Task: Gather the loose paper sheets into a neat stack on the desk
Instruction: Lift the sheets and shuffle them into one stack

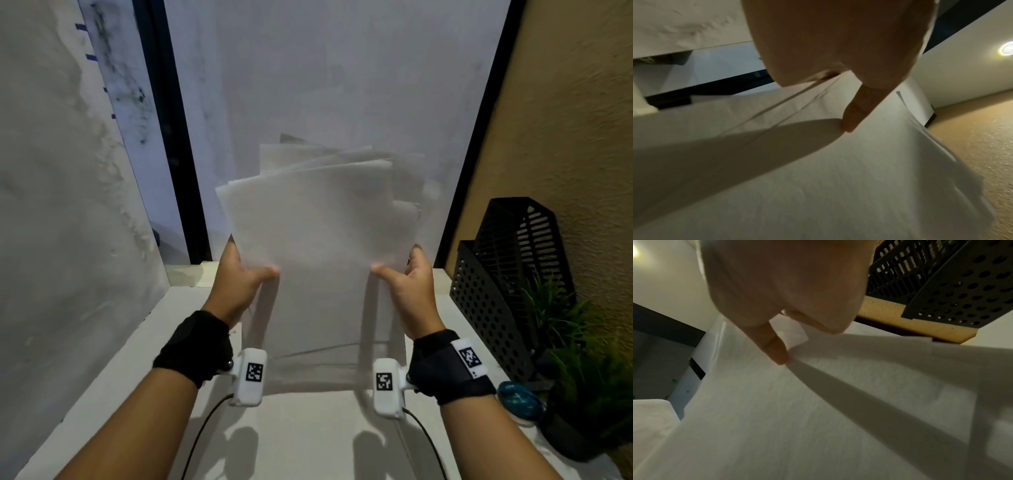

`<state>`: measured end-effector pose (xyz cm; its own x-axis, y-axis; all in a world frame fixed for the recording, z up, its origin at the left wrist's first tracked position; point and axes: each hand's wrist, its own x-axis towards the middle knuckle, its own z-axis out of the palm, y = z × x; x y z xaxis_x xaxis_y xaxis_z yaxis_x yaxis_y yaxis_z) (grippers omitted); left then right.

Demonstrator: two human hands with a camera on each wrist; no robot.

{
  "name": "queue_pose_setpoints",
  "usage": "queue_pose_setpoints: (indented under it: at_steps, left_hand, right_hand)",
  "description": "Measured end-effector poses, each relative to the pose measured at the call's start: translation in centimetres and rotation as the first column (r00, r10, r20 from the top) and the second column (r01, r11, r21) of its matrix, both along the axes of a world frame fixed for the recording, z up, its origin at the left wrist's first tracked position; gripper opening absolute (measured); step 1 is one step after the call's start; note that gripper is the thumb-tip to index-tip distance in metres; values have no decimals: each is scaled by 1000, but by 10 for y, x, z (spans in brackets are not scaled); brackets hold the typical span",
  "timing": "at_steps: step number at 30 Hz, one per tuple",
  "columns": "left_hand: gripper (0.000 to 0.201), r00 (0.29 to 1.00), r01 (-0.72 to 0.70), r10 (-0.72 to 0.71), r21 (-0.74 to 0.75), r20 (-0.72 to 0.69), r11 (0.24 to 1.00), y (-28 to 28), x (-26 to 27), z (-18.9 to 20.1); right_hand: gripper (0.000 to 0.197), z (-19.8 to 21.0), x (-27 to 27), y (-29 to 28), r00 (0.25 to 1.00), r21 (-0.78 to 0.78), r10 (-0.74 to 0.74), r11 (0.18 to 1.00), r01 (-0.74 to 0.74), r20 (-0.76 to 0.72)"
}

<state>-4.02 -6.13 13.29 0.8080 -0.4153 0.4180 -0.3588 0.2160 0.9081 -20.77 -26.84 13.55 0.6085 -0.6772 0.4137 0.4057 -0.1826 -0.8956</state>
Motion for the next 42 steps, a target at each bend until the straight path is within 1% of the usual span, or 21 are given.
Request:
queue_pose_setpoints:
  at_steps: [2, 3, 7, 10, 14, 18, 20, 22, 24, 25, 27, 29, 32, 34, 36, 38, 40, 42]
  left_hand:
    - [52, 999, -39, 40, -46, 13, 998, -4, -4, 2]
    - [50, 999, -43, 44, -58, 22, 997, -4, -6, 3]
    - [61, 995, -52, 55, -36, 87, 998, -4, -9, 4]
    - [61, 992, -46, 49, -28, 120, 999, -4, -12, 2]
    - [69, 995, -3, 6, -33, 104, 999, -3, -10, -4]
    - [70, 993, -23, 28, -41, 116, 999, 0, -9, -1]
    - [70, 998, 32, -28, -62, 64, 998, 5, -2, 2]
    - [62, 994, 110, -110, 14, 12, 994, 13, 6, 0]
    - [53, 991, 131, -130, 130, -17, 983, 19, 13, -8]
    - [50, 992, 129, -126, 160, -27, 979, 20, 13, -11]
    - [45, 993, 115, -108, 156, -55, 981, 20, 13, -17]
    - [41, 994, 98, -89, 137, -70, 986, 19, 11, -20]
    - [37, 990, 80, -66, 104, -128, 991, 19, 7, -24]
    - [39, 986, 88, -72, 99, -153, 991, 20, 2, -26]
    - [41, 987, 86, -63, 150, -150, 985, 21, 1, -27]
    - [41, 993, 75, -55, 200, -106, 977, 21, 0, -26]
    - [50, 994, 77, -59, 196, -97, 978, 21, 1, -23]
    - [60, 996, 72, -58, 227, -68, 971, 23, -2, -19]
  right_hand:
    - [47, 0, 0, 4, 999, 2, 2, 1000, -2, 33]
    - [47, -1, 0, 6, 999, -1, 2, 1000, -2, 34]
    - [47, -7, 1, 11, 998, -24, -51, 998, 52, 27]
    - [52, -12, 2, 15, 998, -12, -53, 999, 53, 26]
    - [57, -14, 2, 17, 999, 9, -32, 999, 32, 27]
    - [57, -11, 5, 19, 996, 0, -72, 997, 72, 56]
    - [57, -7, 5, 16, 992, 15, -87, 996, 86, 91]
    - [54, -2, 4, 12, 989, 53, -89, 995, 84, 117]
    - [49, 1, 3, 7, 989, 98, -75, 993, 63, 126]
    - [48, 3, 2, 5, 991, 126, -50, 991, 34, 123]
    - [46, 1, 3, 2, 995, 194, 26, 980, -45, 99]
    - [41, -5, 4, -1, 998, 211, 54, 976, -62, 42]
    - [38, -13, 3, -4, 994, 111, 53, 993, -43, -94]
    - [35, -17, 1, -3, 988, 56, 43, 998, -35, -150]
    - [28, -18, -1, 0, 987, -6, -12, 1000, 11, -162]
    - [26, -17, -2, 2, 987, -52, -41, 998, 33, -157]
    - [23, -11, -3, 5, 990, -36, -9, 999, 4, -139]
    - [19, -6, -2, 4, 991, 29, 37, 999, -34, -130]
